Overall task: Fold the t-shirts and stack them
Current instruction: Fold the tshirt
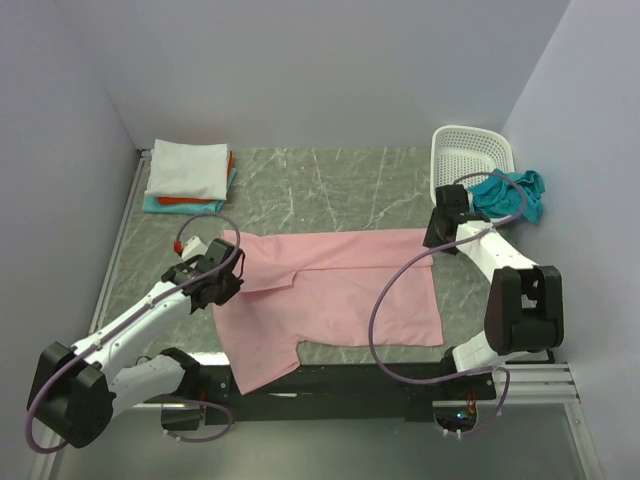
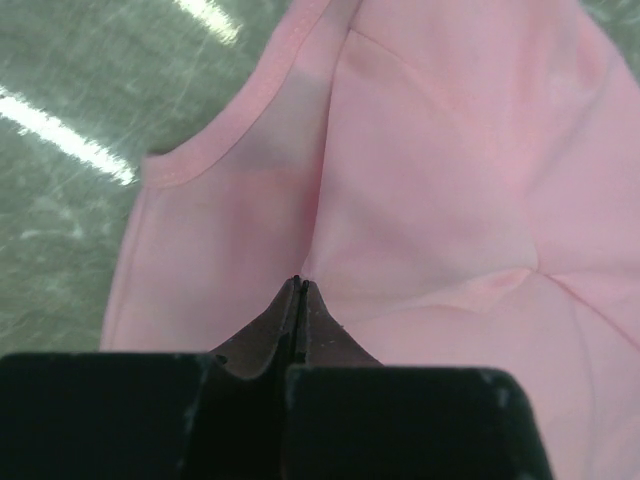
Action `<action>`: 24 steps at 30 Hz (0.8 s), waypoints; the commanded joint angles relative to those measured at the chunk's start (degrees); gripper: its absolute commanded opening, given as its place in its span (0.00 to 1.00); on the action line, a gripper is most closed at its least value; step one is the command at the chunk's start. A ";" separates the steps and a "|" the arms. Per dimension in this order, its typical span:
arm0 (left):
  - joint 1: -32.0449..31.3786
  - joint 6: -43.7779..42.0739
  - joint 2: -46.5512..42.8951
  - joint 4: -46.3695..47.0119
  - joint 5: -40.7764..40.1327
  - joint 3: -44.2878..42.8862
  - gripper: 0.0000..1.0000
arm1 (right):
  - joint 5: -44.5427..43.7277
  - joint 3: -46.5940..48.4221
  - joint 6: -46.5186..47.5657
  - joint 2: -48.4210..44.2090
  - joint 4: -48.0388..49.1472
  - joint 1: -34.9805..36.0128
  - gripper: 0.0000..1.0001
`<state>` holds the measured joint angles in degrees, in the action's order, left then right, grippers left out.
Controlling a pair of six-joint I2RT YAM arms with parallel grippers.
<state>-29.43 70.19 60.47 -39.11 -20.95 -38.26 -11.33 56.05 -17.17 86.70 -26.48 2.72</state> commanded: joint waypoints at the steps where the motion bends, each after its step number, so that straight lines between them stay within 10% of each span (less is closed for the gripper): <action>1: -0.28 1.96 -3.77 -3.59 0.83 1.34 0.02 | -5.01 -1.38 -5.23 -4.43 -2.16 -0.35 0.49; 8: -0.28 -2.07 -8.61 -2.11 3.72 -1.55 0.96 | 4.72 -0.07 -4.54 -11.89 -2.44 -0.17 0.71; 17: 0.16 -9.19 0.69 7.19 2.14 -8.40 0.99 | 22.48 0.46 -0.41 -14.03 3.54 3.77 0.80; 24: 9.10 -15.34 16.77 19.30 11.16 -13.42 0.99 | 20.55 7.31 -2.87 -1.11 3.27 8.35 0.80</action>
<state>-24.25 59.13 73.45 -28.10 -15.66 -49.89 7.62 59.92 -19.03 81.84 -24.95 10.96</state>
